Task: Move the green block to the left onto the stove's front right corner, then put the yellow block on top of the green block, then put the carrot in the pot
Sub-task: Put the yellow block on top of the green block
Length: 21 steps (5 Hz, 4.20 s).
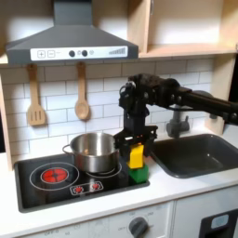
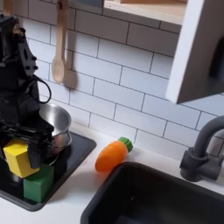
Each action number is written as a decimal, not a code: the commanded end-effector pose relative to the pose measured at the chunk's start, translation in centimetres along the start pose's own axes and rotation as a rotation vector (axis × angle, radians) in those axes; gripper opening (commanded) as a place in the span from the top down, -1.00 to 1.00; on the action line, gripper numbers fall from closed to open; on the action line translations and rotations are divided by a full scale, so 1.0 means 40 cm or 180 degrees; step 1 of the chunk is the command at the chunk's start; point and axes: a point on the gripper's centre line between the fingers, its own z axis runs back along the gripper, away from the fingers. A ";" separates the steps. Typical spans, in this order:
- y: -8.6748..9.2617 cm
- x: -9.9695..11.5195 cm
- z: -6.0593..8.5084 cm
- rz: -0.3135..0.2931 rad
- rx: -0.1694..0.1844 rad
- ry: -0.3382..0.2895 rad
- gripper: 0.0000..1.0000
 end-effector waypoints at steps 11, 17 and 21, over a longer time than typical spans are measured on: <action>-0.037 -0.001 -0.021 0.0004 0.0026 -0.0009 1.00; -0.029 0.029 -0.028 0.0039 0.0058 -0.0001 1.00; -0.027 0.022 -0.025 0.0014 0.0070 0.0029 -1.00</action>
